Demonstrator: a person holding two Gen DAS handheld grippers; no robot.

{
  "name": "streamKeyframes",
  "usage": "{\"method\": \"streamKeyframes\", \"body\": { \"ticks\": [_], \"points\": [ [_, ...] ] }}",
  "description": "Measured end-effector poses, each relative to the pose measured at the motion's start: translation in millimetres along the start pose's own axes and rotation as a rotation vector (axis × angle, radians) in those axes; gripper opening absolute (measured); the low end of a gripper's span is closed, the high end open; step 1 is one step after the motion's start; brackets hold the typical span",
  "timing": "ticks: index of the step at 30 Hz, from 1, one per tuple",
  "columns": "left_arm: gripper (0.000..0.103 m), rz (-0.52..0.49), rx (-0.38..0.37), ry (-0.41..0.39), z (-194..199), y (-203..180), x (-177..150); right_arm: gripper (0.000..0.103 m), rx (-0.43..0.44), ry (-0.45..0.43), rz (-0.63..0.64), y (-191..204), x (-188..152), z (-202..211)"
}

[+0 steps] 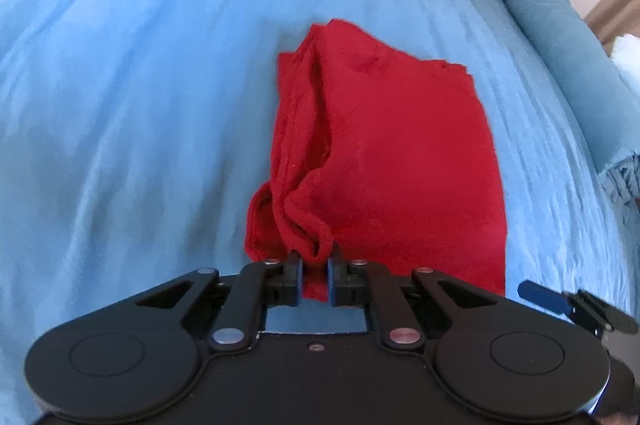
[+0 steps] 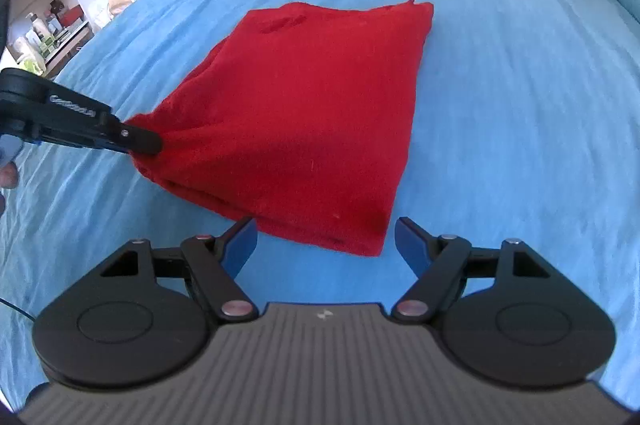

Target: Fold small clothes

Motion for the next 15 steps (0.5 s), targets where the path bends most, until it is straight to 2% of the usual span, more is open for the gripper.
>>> {"method": "streamKeyframes", "body": {
  "ticks": [5,15],
  "points": [
    [0.007,-0.025,0.025,-0.043,18.3,1.8,-7.5,0.092,0.002,-0.002,-0.002,-0.2,0.5,3.1],
    [0.005,0.006,0.049,-0.007,-0.8,9.7,-24.2,0.092,0.007,0.01,-0.029,-4.3,-2.5,2.7]
  ]
}}
Point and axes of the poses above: each gripper's, at about its wrist camera, not at the fingertips, and z roughly against the way its jaws point, y to its left, x to its top, the point moved 4 cm from there along -z, roughly the way its jaws point, and after that the axes turned 15 degrees about x, right-handed, at the moved point
